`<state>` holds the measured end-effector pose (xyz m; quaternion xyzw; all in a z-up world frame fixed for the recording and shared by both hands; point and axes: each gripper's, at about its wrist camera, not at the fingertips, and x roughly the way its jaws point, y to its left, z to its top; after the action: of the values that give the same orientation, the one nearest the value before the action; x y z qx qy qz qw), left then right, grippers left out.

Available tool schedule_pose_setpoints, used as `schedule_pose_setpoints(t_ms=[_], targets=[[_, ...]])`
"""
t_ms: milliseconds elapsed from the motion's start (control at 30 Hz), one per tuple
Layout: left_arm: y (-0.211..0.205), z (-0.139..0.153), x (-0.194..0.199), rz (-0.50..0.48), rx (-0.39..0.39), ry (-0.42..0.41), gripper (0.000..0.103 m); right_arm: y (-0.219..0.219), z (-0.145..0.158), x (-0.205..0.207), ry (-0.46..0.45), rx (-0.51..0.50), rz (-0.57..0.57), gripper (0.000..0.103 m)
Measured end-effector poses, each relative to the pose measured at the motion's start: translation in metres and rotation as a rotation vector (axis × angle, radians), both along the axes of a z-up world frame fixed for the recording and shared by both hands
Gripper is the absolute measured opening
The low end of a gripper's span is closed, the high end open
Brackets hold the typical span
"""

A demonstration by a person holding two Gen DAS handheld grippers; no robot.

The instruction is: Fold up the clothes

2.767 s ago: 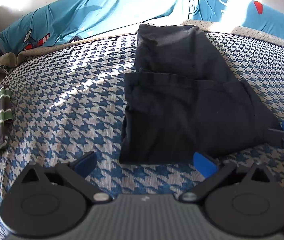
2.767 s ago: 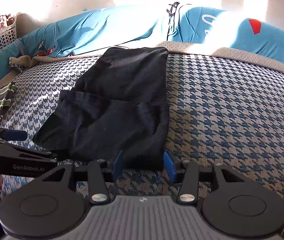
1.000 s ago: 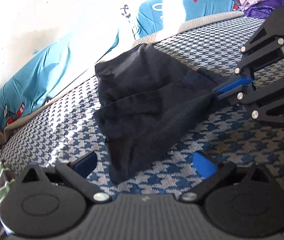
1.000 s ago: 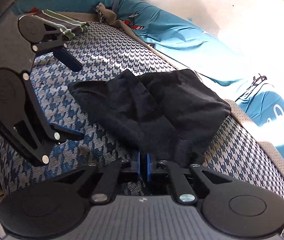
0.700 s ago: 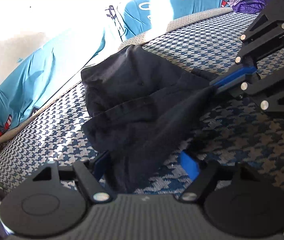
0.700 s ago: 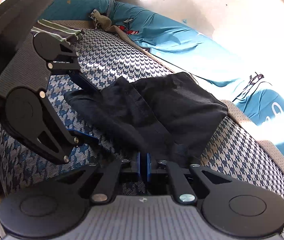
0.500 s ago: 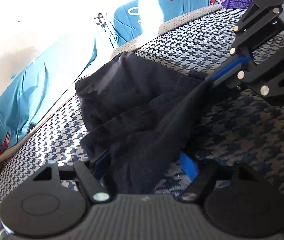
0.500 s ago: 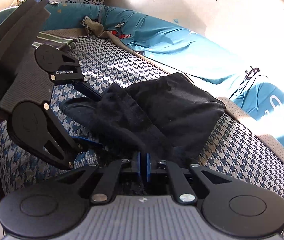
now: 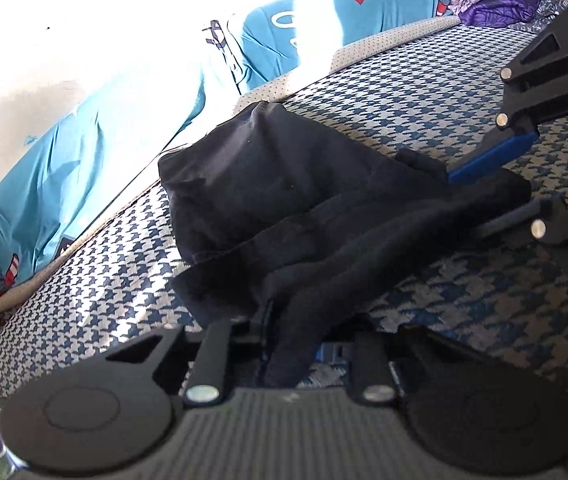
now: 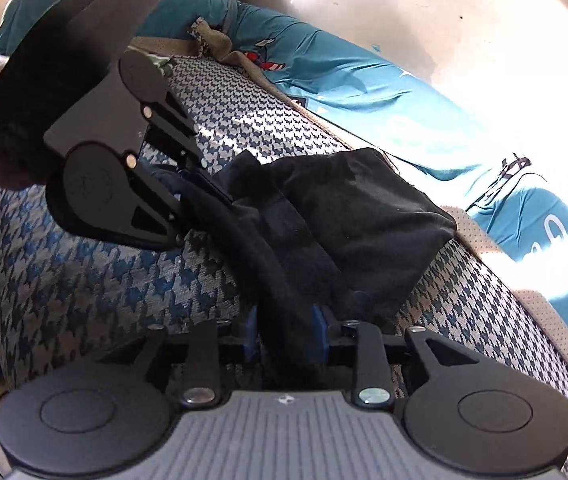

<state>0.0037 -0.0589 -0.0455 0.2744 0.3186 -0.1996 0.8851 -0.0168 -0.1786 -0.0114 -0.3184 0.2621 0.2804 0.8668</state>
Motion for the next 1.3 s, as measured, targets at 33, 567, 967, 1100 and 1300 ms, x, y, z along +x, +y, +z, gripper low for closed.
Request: schedule_pose_setpoints(t_ms=[33, 567, 967, 1100, 1300], targets=[[0.000, 0.001, 0.000, 0.005, -0.004, 0.002, 0.017, 0.001, -0.003, 0.000, -0.001, -0.017, 0.003, 0.031], [0.003, 0.005, -0.014, 0.039, -0.023, 0.026, 0.016, 0.006, -0.013, 0.001, -0.033, -0.064, -0.046, 0.005], [0.007, 0.013, -0.074, 0.066, -0.046, 0.076, 0.016, 0.000, -0.004, -0.053, -0.005, -0.056, -0.003, 0.005], [0.008, 0.014, -0.096, 0.054, -0.032, 0.069, 0.016, 0.002, -0.005, -0.079, -0.040, -0.070, 0.010, 0.005], [0.010, 0.016, -0.092, 0.063, -0.031, 0.049, 0.026, 0.002, -0.011, -0.083, -0.045, -0.097, 0.001, 0.006]])
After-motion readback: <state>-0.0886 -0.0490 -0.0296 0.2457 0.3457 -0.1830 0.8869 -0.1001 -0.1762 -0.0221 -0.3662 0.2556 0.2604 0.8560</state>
